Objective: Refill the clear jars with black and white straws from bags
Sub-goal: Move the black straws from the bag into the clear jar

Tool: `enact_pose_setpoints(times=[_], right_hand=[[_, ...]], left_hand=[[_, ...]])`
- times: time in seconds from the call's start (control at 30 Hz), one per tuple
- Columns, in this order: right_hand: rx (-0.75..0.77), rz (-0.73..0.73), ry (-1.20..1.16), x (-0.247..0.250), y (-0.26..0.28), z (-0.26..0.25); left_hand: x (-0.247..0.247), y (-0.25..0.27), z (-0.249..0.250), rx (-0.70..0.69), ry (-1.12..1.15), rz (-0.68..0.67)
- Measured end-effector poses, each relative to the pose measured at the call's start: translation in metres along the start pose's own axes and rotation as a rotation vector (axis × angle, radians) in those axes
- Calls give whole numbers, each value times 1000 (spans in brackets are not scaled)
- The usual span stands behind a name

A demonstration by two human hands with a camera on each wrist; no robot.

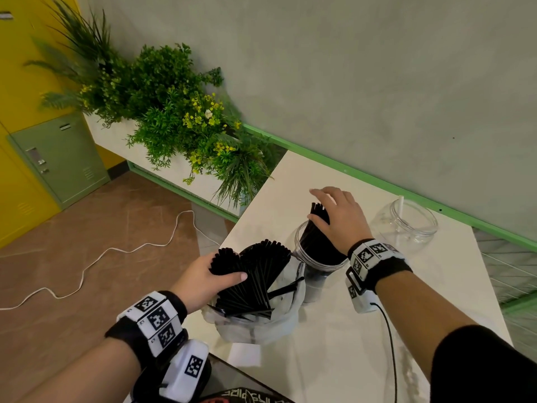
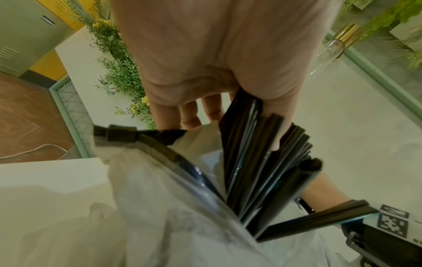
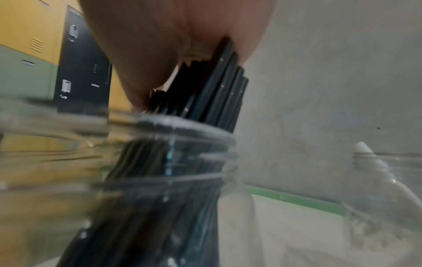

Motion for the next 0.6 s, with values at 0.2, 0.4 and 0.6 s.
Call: enact_pose_setpoints(times=[0.2, 0.4, 0.6], right_hand=[[0, -115, -83, -8, 2, -1], [-148, 66, -279, -4, 2, 4], [-207, 181, -379, -1, 3, 8]], left_hand=[[-1, 1, 1, -3, -21, 8], [0, 0, -1, 2, -36, 12], [1, 0, -2, -4, -13, -8]])
Point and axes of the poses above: each hand's wrist, its own y-axis away from the middle knuckle, its own x-axis out of the back of the hand, z = x × y, the point moved 4 cm from there along -y, towards the middle knuckle, and after that the axes turned 4 degrees about x, right-handed, at the moved point
